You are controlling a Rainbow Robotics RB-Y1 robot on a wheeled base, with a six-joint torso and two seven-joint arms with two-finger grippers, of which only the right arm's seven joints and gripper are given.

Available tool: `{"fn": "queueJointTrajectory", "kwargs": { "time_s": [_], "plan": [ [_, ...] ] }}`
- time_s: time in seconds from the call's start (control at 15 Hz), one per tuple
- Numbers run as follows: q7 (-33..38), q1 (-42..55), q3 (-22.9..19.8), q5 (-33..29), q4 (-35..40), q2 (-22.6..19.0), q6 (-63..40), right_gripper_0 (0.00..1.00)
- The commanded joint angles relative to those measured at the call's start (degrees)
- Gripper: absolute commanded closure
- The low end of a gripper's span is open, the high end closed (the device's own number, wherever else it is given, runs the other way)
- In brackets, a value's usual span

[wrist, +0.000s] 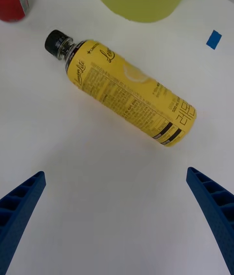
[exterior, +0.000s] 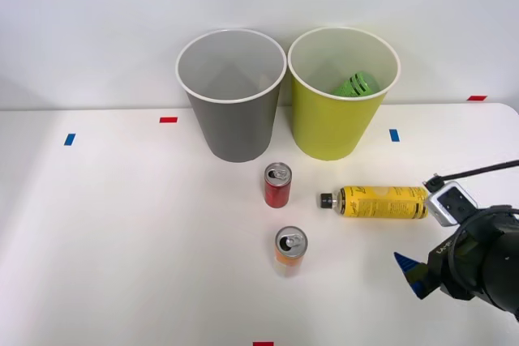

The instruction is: Put cans in the gray bin, plastic bottles in the light green bin

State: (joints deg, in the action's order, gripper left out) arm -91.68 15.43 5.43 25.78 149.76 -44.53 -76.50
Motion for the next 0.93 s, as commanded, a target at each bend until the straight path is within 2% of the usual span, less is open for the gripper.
{"fn": "queueJointTrajectory", "kwargs": {
  "time_s": [0.07, 0.2, 0.67, 0.8, 0.93],
  "plan": [
    [-9.6, -7.7, 4.1, -1.1, 0.2, -4.1, -8.9, 0.0],
    [-17.9, -12.5, 4.9, 2.4, -1.1, -4.1, -13.5, 0.0],
    [-39.2, -22.7, 5.0, 12.9, -13.2, -2.9, -13.7, 0.0],
    [-45.2, -23.6, 6.9, 11.8, -14.8, -2.1, -13.7, 0.0],
    [-46.3, -25.4, 11.5, 8.1, -15.4, -1.9, -13.7, 0.0]
  ]
}}
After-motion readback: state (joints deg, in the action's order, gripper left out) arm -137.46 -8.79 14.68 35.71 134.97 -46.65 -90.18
